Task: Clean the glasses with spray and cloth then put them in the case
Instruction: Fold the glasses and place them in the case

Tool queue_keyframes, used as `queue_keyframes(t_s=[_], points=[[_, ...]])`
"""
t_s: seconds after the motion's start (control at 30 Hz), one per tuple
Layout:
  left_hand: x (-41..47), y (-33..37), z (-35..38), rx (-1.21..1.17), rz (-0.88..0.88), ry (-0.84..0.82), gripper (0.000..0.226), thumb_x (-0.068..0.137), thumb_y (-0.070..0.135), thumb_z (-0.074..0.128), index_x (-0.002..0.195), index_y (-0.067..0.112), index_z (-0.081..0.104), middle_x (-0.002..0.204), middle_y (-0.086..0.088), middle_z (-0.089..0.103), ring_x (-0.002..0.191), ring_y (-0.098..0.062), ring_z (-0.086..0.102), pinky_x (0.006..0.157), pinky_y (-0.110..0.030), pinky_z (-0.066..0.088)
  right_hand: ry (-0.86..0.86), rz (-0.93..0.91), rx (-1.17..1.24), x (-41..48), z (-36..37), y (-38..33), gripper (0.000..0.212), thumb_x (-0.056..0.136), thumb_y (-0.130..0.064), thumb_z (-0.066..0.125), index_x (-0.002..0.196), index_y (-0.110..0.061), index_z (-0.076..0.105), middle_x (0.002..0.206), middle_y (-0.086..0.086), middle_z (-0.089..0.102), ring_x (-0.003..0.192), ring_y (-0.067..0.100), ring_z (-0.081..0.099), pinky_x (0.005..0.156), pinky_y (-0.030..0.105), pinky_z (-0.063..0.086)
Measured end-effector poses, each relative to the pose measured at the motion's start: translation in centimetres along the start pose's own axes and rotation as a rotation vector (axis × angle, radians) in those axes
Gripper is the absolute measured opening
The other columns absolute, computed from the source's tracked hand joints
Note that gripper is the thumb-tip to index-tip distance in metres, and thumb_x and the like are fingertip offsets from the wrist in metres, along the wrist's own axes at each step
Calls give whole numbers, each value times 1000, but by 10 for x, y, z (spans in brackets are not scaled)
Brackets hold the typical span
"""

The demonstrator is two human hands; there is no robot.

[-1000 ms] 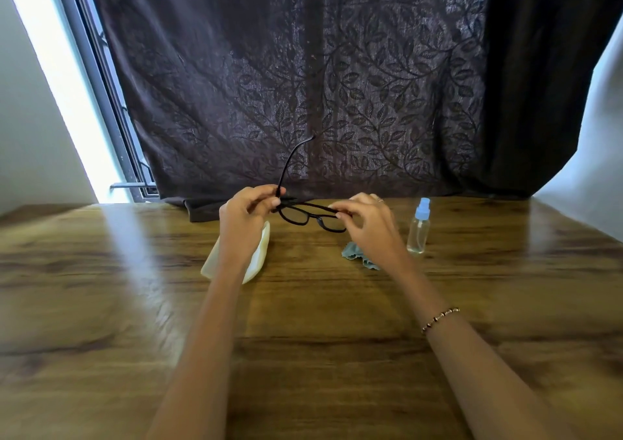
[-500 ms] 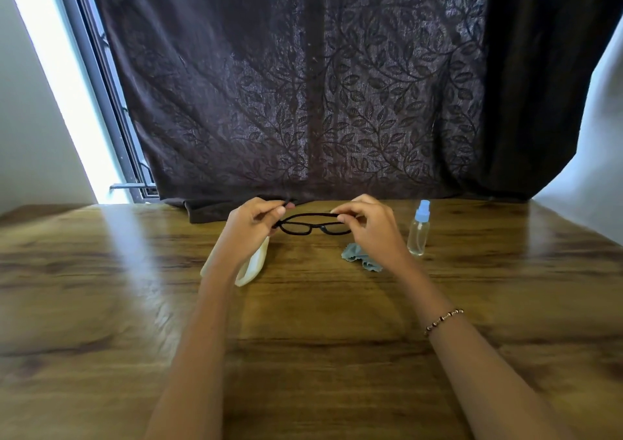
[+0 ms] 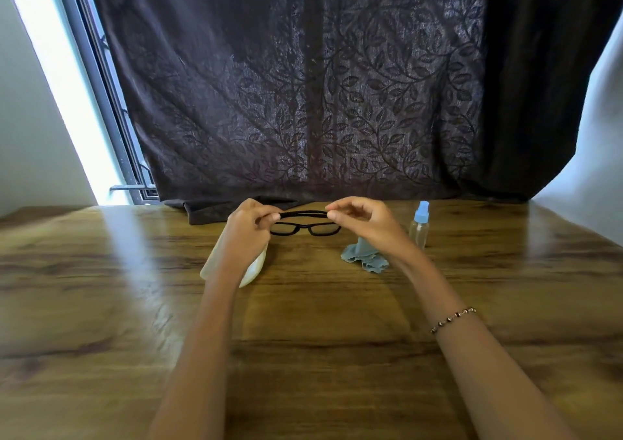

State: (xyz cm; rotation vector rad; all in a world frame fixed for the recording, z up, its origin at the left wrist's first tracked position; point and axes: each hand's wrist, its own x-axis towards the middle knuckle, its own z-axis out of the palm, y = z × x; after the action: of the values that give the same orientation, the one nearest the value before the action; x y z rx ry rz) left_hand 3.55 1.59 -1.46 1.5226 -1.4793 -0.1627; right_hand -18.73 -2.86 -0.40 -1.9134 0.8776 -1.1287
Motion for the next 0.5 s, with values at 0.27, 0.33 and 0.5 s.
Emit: queue_keyframes(t_s=[0.27,0.33,0.5], points=[[1,-1,0,33,41,-48,17,92,18,61,105,20,72,101,9,55,98,-7,51,87,-16,39,84,60,-115,1,8,0,16,79,-17,78,90,-27,75,89,-11,73,84,1,63,74,11,49],[3,-2,-1,93,54,-87,17,92,23,61,103,23,73,102,11,55,105,-11,49,93,-26,37,95,45,-166,1,11,-1,17,79,-15,77,93,-25,76,91,-10,72,84,0,61,71,8,48],[3,2,0,86,115,-36,18,91,28,61,103,23,73,103,10,58,103,-9,49,84,-14,32,97,-136,-411,2,19,0,22,82,-6,72,100,-17,75,92,-7,63,92,7,42,78,3,32]])
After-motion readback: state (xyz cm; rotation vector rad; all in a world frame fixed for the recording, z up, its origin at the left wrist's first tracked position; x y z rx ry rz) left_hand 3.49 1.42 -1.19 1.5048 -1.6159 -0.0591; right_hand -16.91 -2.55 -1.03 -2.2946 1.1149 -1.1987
